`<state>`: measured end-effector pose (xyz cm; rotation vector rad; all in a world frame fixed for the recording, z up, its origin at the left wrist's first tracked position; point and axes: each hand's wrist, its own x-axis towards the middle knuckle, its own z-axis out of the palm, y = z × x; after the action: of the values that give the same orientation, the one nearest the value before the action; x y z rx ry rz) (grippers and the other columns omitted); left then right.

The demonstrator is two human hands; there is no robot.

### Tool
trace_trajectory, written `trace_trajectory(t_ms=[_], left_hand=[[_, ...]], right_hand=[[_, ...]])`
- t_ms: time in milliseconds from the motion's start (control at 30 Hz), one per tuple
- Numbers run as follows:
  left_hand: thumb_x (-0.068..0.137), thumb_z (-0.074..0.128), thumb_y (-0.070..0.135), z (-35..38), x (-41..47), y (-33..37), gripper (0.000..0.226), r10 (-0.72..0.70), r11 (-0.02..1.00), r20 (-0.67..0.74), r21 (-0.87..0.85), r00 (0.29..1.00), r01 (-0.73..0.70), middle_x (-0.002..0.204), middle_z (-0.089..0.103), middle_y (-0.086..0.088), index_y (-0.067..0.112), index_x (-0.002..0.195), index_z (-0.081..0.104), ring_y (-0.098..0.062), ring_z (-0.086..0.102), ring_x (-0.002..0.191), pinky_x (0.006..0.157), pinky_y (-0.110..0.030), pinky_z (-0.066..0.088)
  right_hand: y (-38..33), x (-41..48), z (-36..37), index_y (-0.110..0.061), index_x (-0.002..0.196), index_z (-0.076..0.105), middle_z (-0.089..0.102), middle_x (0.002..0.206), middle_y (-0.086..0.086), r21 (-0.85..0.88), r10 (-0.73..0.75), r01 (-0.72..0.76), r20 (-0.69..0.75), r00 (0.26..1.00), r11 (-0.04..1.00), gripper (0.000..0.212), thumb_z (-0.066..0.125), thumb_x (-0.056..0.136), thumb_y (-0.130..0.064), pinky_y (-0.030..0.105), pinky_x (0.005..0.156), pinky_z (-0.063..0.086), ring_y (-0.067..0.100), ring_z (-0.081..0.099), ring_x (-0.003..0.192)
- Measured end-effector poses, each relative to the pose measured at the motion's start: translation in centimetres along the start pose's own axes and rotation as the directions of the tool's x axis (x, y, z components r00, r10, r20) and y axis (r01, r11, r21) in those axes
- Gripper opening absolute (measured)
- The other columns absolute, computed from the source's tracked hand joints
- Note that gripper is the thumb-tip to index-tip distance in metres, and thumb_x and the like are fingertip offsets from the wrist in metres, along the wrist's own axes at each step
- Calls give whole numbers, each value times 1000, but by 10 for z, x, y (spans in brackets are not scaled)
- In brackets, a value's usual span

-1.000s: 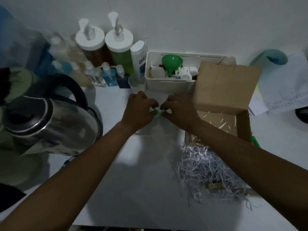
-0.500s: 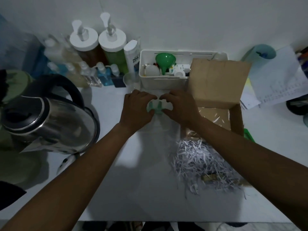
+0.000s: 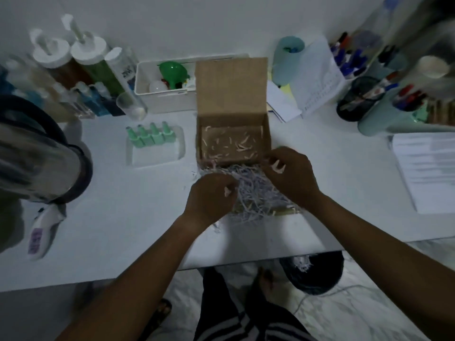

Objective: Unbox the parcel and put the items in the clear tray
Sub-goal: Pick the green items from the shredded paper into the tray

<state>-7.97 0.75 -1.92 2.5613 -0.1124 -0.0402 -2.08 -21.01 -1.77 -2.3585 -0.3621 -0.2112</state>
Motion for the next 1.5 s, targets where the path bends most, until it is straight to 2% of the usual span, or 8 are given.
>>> trace_trajectory(t_ms=[267, 467, 700, 833, 933, 1100, 1267, 1500], left_hand=[[70, 63, 27, 30, -27, 10, 13, -106, 957, 84, 280, 991, 79, 75, 71, -3, 16, 74, 69, -27, 67, 76, 61, -29, 54], [67, 65, 25, 38, -27, 11, 11, -121, 917, 93, 391, 988, 75, 72, 69, -7, 17, 74, 70, -31, 63, 82, 64, -31, 51], [75, 76, 37, 4, -14, 17, 14, -97, 991, -4, -89, 995, 96, 74, 75, 6, 28, 84, 79, -13, 68, 67, 64, -32, 55], [63, 85, 44, -25, 0, 28, 23, -248, 862, -34, -463, 968, 204, 72, 74, 7, 31, 81, 79, -12, 68, 66, 67, -31, 55], [69, 87, 19, -41, 11, 28, 23, -327, 720, -38, -658, 944, 222, 65, 64, 2, 14, 88, 76, -15, 58, 65, 72, -35, 54], [77, 84, 16, -64, 16, 18, 32, -268, 778, -102, -610, 958, 153, 71, 69, -13, 15, 107, 73, -22, 63, 69, 85, -37, 56], [76, 84, 17, -88, 20, -13, 14, -317, 764, -174, -629, 932, 143, 87, 77, 2, 18, 89, 77, -9, 69, 83, 80, -27, 56], [75, 82, 20, -133, 22, -103, 16, -457, 757, -297, -625, 838, 192, 78, 72, -1, 20, 84, 68, -16, 70, 78, 79, -37, 58]], right_hand=[[39, -69, -15, -27, 84, 76, 69, 84, -6, -170, -8, 98, 464, 886, 981, 11, 66, 79, -27, 32, 64, 54, 15, 63, 78], [50, -70, -6, -23, 88, 73, 67, 87, 0, -335, -113, 329, 529, 841, 883, 18, 56, 83, -28, 32, 65, 48, 26, 61, 84], [28, -46, -23, -26, 87, 75, 71, 81, -5, -119, -54, 94, 307, 950, 988, 13, 64, 83, -31, 26, 66, 50, 10, 61, 72], [2, -20, -40, -25, 90, 75, 74, 85, -12, 177, 38, -77, 211, 977, 981, 15, 72, 79, -34, 18, 73, 50, -7, 61, 67], [-11, 1, -46, -24, 94, 73, 73, 83, -10, 322, 102, -172, 223, 969, 931, 17, 76, 79, -31, 19, 67, 54, 0, 69, 69], [-33, 26, -40, -30, 110, 64, 74, 92, -2, 386, 72, -163, 238, 969, 908, 32, 73, 80, -24, 42, 75, 61, 12, 73, 79], [-67, 57, -10, -17, 110, 69, 74, 90, 2, 393, -13, -60, 182, 983, 917, 29, 75, 82, -13, 13, 67, 52, -3, 68, 74], [-129, 108, 70, -13, 99, 69, 74, 87, 0, 406, -98, -9, 243, 965, 914, 19, 71, 82, -7, 24, 72, 56, 5, 70, 76]])
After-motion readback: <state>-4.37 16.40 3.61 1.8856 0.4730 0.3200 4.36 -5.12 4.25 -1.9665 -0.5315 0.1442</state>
